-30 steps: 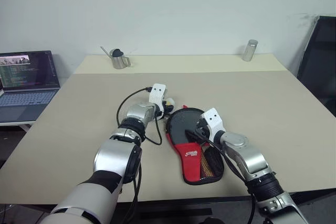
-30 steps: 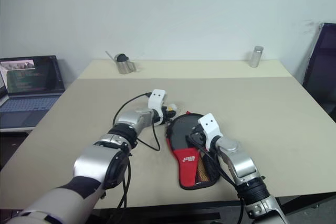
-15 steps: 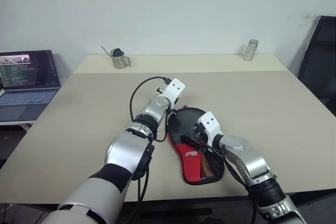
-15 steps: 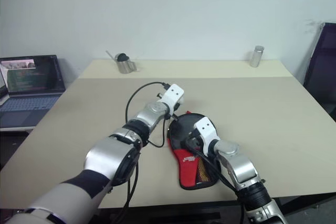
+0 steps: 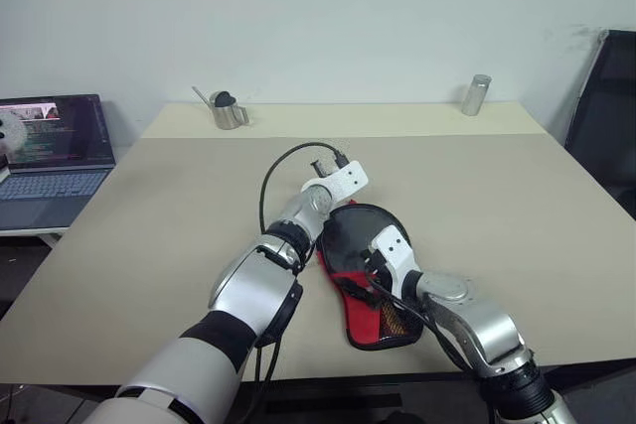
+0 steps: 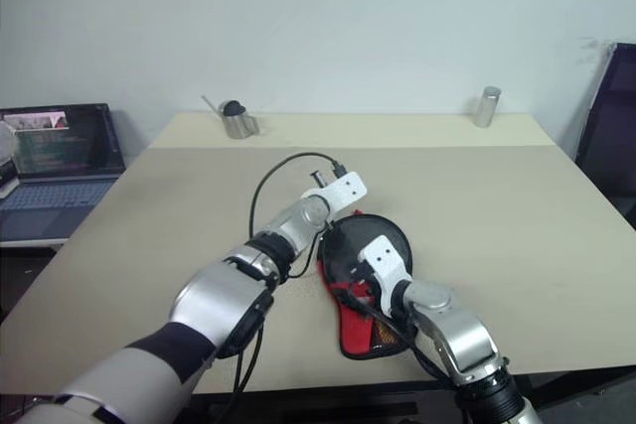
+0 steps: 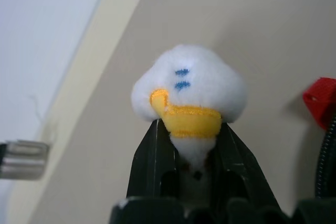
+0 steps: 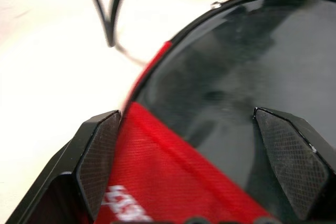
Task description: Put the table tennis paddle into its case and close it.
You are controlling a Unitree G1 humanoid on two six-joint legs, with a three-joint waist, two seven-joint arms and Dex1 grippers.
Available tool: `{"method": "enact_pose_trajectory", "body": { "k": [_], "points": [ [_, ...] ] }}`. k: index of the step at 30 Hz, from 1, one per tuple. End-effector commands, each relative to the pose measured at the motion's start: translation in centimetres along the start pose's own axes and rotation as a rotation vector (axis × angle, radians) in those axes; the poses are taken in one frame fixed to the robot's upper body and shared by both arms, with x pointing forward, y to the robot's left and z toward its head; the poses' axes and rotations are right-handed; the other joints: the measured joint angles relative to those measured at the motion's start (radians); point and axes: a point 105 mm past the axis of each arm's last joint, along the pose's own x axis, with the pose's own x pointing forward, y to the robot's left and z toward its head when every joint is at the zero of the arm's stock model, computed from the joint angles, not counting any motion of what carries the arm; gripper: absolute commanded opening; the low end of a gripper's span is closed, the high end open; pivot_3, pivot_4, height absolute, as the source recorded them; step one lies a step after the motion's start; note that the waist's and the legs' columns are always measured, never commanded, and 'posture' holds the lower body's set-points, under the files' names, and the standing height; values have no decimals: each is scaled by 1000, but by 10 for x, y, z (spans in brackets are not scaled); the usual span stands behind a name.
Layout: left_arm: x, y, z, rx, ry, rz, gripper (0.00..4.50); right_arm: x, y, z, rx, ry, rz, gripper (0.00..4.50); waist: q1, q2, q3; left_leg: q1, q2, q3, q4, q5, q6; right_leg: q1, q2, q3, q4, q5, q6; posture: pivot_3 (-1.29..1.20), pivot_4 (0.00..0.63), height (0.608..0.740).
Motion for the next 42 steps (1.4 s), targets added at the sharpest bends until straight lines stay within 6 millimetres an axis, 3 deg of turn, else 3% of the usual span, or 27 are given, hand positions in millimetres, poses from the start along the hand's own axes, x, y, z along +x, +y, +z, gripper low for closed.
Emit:
{"method": "enact_pose_trajectory", "body": {
  "k": [1,4,9,27,31,36,42],
  "points": [
    [-2,10,43,117,-134,55,283,-1,11,-10,36,37,33,4500,2,0,0,0,0,0,0,0,0,0,0,0,0,0,0,0,150,740],
    [-4,-5,64,209,-203,29,283,-1,13,-10,44,36,36,4500,3,0,0,-1,0,0,0,0,0,0,0,0,0,0,0,0,150,740],
    [-6,-23,80,294,-257,-10,283,0,17,-9,59,31,40,4500,3,0,0,-1,0,0,0,0,0,0,0,0,0,0,0,0,150,740],
    [-23,-75,138,362,-441,-96,283,1,29,-8,98,19,49,4500,29,0,0,-2,-1,-1,0,0,0,0,0,-2,-1,0,1,0,150,740],
    [-24,-86,135,356,-434,-141,283,2,30,-9,101,19,52,4500,29,0,0,-2,-1,-1,0,0,0,0,0,-2,-1,-1,1,0,150,740],
    [-17,-93,104,271,-321,-232,283,2,29,-10,107,19,53,4500,28,0,0,-2,-1,-1,0,0,0,0,0,-2,-1,-1,1,0,150,740],
    [-12,-96,69,272,-229,-286,2268,4,24,-9,99,19,54,4500,25,1,-2,-1,-1,-1,0,0,0,1,0,-2,0,-1,1,0,150,740]
  ]
}}
